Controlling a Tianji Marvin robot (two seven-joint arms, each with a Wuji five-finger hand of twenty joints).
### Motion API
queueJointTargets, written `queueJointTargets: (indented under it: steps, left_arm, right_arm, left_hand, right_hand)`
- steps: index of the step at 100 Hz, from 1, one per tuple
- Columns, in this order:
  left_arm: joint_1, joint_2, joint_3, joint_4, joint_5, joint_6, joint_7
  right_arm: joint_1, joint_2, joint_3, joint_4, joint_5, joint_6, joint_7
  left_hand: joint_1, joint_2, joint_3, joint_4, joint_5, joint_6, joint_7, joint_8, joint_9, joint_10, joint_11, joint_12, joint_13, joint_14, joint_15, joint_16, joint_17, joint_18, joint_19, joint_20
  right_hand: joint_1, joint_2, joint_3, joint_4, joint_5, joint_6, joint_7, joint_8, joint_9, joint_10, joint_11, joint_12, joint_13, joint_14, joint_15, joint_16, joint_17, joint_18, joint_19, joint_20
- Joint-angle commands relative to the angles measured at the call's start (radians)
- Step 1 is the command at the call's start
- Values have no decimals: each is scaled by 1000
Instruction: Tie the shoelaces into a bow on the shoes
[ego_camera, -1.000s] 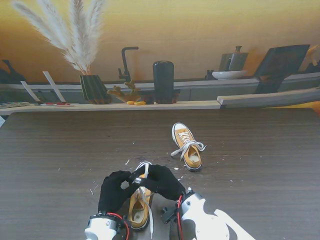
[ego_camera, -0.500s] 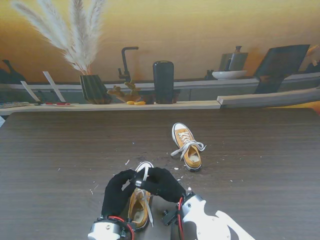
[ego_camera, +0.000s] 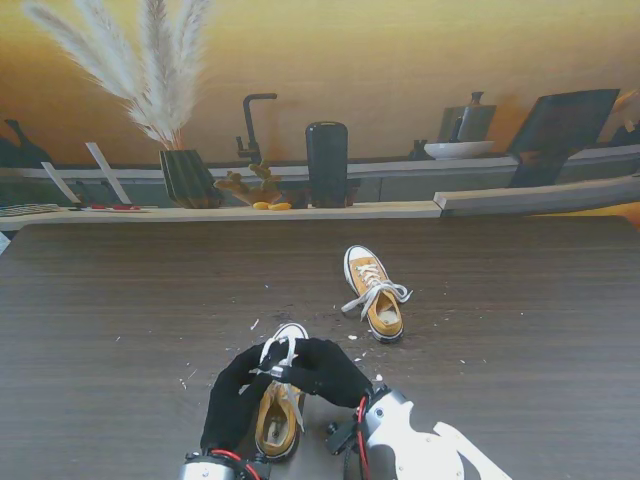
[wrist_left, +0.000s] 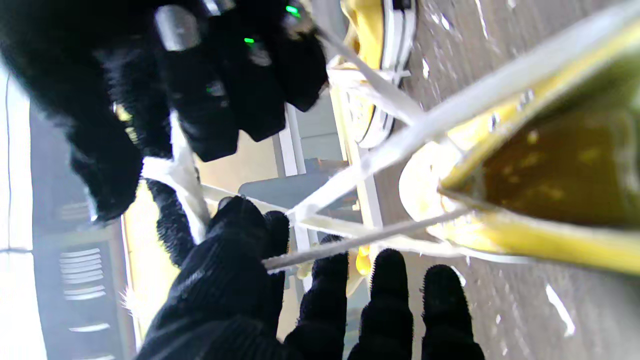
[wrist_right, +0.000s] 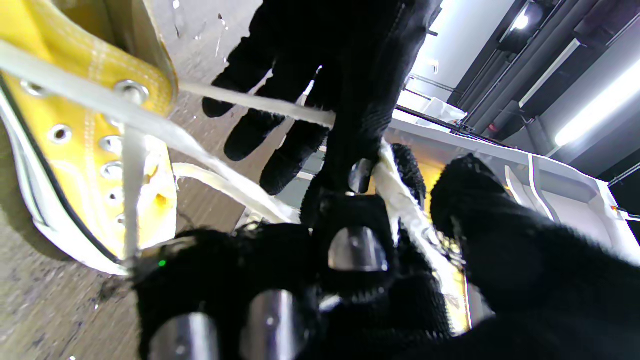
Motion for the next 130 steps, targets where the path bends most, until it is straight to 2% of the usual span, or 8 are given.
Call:
queueJointTargets:
  steps: [1,6,34,54,77,101,122,130]
  left_arm:
    - [15,9,-5,-31,-29,-13,-48]
    - [19,10,-7,-36,-69,-33,-68]
    - [57,25,-35,-81,-255,-80,-171]
    - [80,38,-59,-96,-239,-68,-211]
    - [104,52,-78,-119,-283,-66,-270]
    - [135,69,-109,-134,-312,-50,-343]
    - [140,72,-108,-138,-340,-82,-359]
    - [139,67,-102,-143,-355,-81,-343]
  right_arm:
    - [-5,7,1,-5,-3,5,18]
    - [-5,7,1,-6,-4,6,19]
    - [-6,9,2,-6,-9,14,25]
    - [-6,11,4,-9,-10,18,30]
    - [-4,12,4,-9,-13,21,33]
    - [-6,13,7,-11,-19,27,35]
    - [-3,13,3,-9,-20,29,36]
    - [-2,13,0,-8,-21,31,36]
  left_hand:
    - [25,23,18,19,-52,-103,-29,14,-39,-23,-4,-14,-44,-36,-14,0,-16,-58,-20,25]
    - [23,9,44,29,-67,-91,-19,23,-55,-28,4,-7,-56,-43,-21,0,-24,-63,-37,29]
    - [-128,-244,562,37,-171,0,46,61,-150,-60,11,3,-110,-72,-53,-8,-38,-84,-135,58]
    - [-145,-367,897,40,-201,13,44,96,-182,-67,-16,-5,-124,-77,-84,-17,-41,-86,-190,64]
    - [-184,-374,842,4,-243,15,61,135,-217,-74,-40,-9,-143,-87,-110,-19,-45,-97,-239,70]
    - [-216,-368,886,14,-291,24,14,137,-260,-75,-74,-20,-166,-94,-150,-26,-53,-99,-306,77]
    - [-333,-254,452,4,-287,-3,-36,159,-263,-70,-99,-22,-164,-94,-181,-14,-38,-97,-392,138]
    - [-328,-212,378,0,-273,-16,-10,179,-248,-69,-97,-18,-155,-92,-178,-7,-35,-96,-397,145]
  right_hand:
    - [36,-3,-27,2,-3,2,7,-14,59,27,8,-3,16,5,76,-10,23,-17,288,-2]
    - [36,-2,-27,2,-4,2,6,-14,59,25,8,-3,16,4,76,-10,24,-17,288,-2]
    - [39,-6,-29,3,-4,2,5,-13,58,25,7,-3,16,4,76,-11,24,-18,288,-2]
    - [41,-5,-30,3,-5,1,5,-13,58,23,6,-3,16,2,76,-11,24,-19,288,-3]
    - [45,-8,-34,4,-7,1,5,-13,58,24,4,-2,16,2,75,-12,24,-21,288,-5]
    - [49,-9,-36,4,-10,-1,5,-13,58,22,2,-2,16,1,75,-13,24,-22,288,-7]
    - [53,-13,-37,5,-11,-1,5,-13,58,24,2,-1,16,1,75,-14,24,-23,288,-8]
    - [53,-13,-39,5,-11,-4,5,-13,58,24,2,-1,16,1,75,-14,24,-23,288,-8]
